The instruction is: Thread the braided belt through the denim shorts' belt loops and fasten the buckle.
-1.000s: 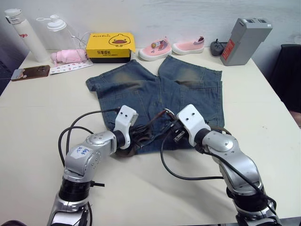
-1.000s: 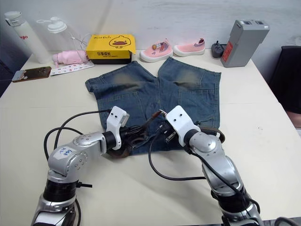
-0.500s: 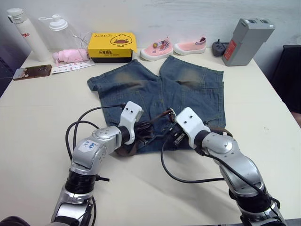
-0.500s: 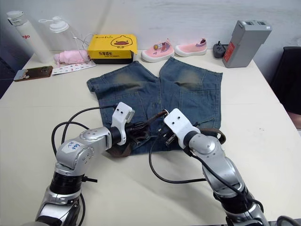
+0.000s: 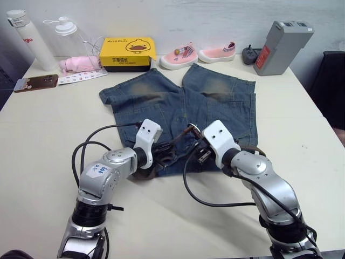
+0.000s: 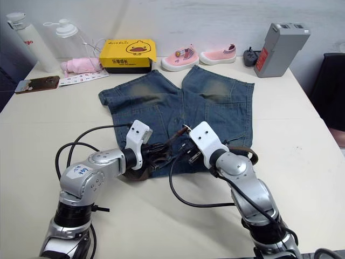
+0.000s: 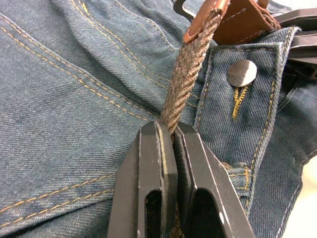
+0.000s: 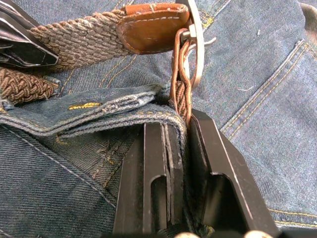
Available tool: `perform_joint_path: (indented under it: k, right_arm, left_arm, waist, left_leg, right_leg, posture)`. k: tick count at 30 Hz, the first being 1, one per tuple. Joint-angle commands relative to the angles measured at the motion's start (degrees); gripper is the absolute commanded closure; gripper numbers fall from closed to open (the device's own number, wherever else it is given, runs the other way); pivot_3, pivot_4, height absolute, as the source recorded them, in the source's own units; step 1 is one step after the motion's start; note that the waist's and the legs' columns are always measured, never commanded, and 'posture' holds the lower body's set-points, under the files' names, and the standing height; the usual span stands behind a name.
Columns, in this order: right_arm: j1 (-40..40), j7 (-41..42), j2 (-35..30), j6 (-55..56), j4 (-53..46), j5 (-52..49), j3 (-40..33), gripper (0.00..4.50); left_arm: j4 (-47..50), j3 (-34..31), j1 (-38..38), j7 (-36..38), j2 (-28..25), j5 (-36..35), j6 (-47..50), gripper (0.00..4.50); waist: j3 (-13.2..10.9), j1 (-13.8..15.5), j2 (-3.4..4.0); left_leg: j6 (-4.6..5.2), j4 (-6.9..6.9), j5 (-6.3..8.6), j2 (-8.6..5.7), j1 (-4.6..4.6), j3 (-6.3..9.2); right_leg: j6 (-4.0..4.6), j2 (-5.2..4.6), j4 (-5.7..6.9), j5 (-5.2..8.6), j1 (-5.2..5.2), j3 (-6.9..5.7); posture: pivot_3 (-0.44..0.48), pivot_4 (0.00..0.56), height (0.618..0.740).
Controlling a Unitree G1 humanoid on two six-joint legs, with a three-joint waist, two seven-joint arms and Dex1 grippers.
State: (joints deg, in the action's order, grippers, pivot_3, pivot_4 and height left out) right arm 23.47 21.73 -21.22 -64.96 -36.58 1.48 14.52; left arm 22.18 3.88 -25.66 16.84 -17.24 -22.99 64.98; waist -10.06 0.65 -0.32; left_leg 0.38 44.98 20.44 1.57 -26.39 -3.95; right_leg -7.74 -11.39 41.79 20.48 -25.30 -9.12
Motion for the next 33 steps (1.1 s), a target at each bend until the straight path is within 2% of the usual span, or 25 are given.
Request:
perform_joint_path:
  k: [1,8,14,21,24,33]
  right_arm:
    - [1.0,-0.7,-0.2,1.0,-1.6,-0.4,-0.7,4.47]
    - [1.0,-0.6,-0.7,0.8,-1.8,-0.8,-0.3,4.47]
    - [1.1,0.3,-1.5,0.7,-2.3,-1.4,1.1,4.47]
    - [0.9,1.6,-3.4,1.0,-2.9,-2.1,3.4,4.47]
    - [0.8,3.4,-4.9,1.6,-3.3,-2.7,6.1,4.47]
    - [1.0,6.7,-9.3,4.8,-2.4,-2.3,10.2,4.47]
  left_arm:
    - [0.0,2.0,1.1,-1.2,-1.2,1.8,1.5,4.5]
    - [0.7,5.3,0.2,-2.3,-3.3,5.1,-0.9,4.5]
    - [0.7,6.9,-0.5,-2.2,-2.3,5.9,-1.9,4.5]
    - [-0.8,7.1,-1.7,-2.6,0.2,6.4,-2.5,4.5]
    - [-2.2,8.1,-3.4,-1.7,2.7,6.0,-4.7,4.5]
    - [-6.9,11.2,-6.3,0.4,5.8,8.0,-10.4,4.5]
  waist:
    - [0.0,0.0,0.0]
    - [0.0,-0.3,0.0]
    - [0.0,-0.2,0.0]
    - [0.0,0.4,0.0]
    - [0.0,0.7,-0.01]
    - [0.0,0.6,-0.02]
  left_leg:
    - [0.0,0.0,0.0,0.0,0.0,0.0]
    - [0.0,0.0,0.0,0.0,0.02,0.0]
    - [0.0,0.0,0.0,0.0,0.01,0.0]
    - [0.0,0.01,0.0,0.0,0.0,0.0]
    - [0.01,0.03,0.0,-0.01,0.0,0.0]
    - [0.01,-0.02,-0.01,0.0,0.0,-0.03]
  right_leg:
    - [0.0,0.0,0.0,0.0,0.0,0.0]
    - [0.0,0.0,0.0,0.0,0.0,0.01]
    - [0.0,-0.01,0.0,0.0,0.0,0.01]
    - [0.0,-0.01,-0.01,0.0,0.0,0.01]
    - [0.0,-0.02,-0.03,0.0,0.01,0.01]
    - [0.0,0.0,-0.06,0.0,0.0,-0.03]
  posture:
    - [0.0,0.15,0.658]
    - [0.0,0.15,0.658]
    - [0.0,0.15,0.658]
    - [0.0,0.15,0.658]
    - [0.0,0.15,0.658]
    - [0.0,0.15,0.658]
